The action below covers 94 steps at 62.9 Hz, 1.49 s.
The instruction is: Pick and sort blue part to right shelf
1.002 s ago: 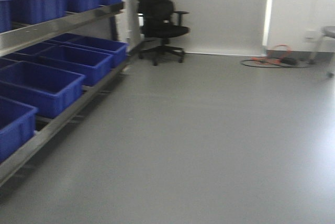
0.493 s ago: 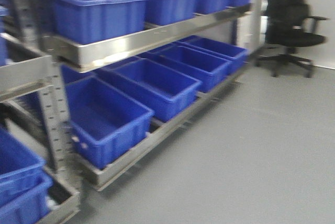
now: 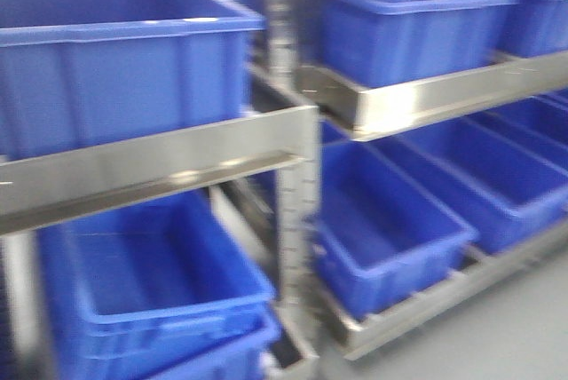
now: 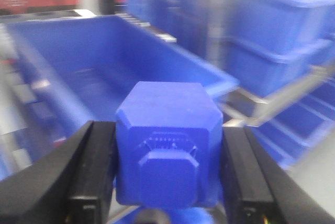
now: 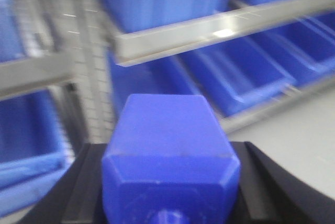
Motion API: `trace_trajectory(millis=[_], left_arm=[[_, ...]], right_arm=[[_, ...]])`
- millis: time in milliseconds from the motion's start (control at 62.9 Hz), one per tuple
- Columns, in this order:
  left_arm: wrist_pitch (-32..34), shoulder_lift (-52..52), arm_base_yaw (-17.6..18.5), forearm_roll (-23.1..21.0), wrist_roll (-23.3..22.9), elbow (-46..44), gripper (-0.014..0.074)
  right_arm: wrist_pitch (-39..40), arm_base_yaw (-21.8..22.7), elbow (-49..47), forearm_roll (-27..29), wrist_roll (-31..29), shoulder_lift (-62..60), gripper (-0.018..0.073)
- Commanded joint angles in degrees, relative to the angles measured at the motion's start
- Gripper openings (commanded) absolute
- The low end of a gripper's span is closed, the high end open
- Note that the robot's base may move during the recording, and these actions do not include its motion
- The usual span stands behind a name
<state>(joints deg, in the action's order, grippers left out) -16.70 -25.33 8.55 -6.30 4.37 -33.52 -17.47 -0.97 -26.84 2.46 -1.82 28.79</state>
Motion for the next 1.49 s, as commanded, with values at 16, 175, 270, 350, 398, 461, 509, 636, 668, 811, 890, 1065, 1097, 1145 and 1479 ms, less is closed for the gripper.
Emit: trace_trajectory(millis=[16,175,270,350,398,461,509,636,668,811,890,1065,1097,1145,1479], left_arm=[[5.4,-0.3,0.1,-0.3,-0.1,-1.7,0.03],[5.4,-0.3,0.1,-0.3,-0.1,-1.7,0.03],[5.4,-0.3,0.1,-0.3,-0.1,-1.7,0.03],[5.4,-0.3,0.1,-0.3,-0.1,-1.7,0.03],[5.4,-0.3,0.1,-0.3,-0.1,-1.7,0.03],[5.4,-0.3,0.1,-0.3,-0.1,-1.7,0.03],[5.4,-0.3,0.1,-0.3,-0.1,-1.7,0.03],[5.4,-0.3,0.1,-0.3,-0.1,-1.7,0.03],[5.4,-0.3,0.1,-0.3,-0.1,-1.7,0.03],[5.4,-0.3,0.1,-0.3,-0.1,-1.7,0.03],[5.4,-0.3,0.1,-0.3,-0.1,-1.7,0.03],[5.4,-0.3,0.1,-0.3,-0.1,-1.7,0.03],[5.4,-0.3,0.1,-0.3,-0.1,-1.7,0.03],[5.4,-0.3,0.1,-0.3,-0.1,-1.7,0.03],[5.4,-0.3,0.1,-0.3,-0.1,-1.7,0.03]], right_arm=[[5.4,0.4,-1.9,-0.4,-0.5,0.1,0.0298],[5.4,0.4,-1.9,-0.4,-0.5,0.1,0.0298],[5.4,0.4,-1.9,-0.4,-0.5,0.1,0.0298],[5.4,0.4,-1.9,-0.4,-0.5,0.1,0.0298],[5.4,0.4,-1.9,-0.4,-0.5,0.1,0.0298],[5.4,0.4,-1.9,-0.4,-0.5,0.1,0.0298],[5.4,0.4,-1.9,-0.4,-0.5,0.1,0.0298],[5.4,0.4,-1.9,-0.4,-0.5,0.1,0.0298],[5.4,0.4,-1.9,-0.4,-0.5,0.1,0.0298],[5.4,0.4,-1.9,-0.4,-0.5,0.1,0.0298],[5.4,0.4,-1.9,-0.4,-0.5,0.1,0.0298],[5.4,0.4,-1.9,-0.4,-0.5,0.1,0.0298],[5.4,0.4,-1.9,-0.4,-0.5,0.1,0.0298],[5.4,0.4,-1.9,-0.4,-0.5,0.1,0.0298],[5.4,0.4,-1.9,-0.4,-0.5,0.1,0.0298]])
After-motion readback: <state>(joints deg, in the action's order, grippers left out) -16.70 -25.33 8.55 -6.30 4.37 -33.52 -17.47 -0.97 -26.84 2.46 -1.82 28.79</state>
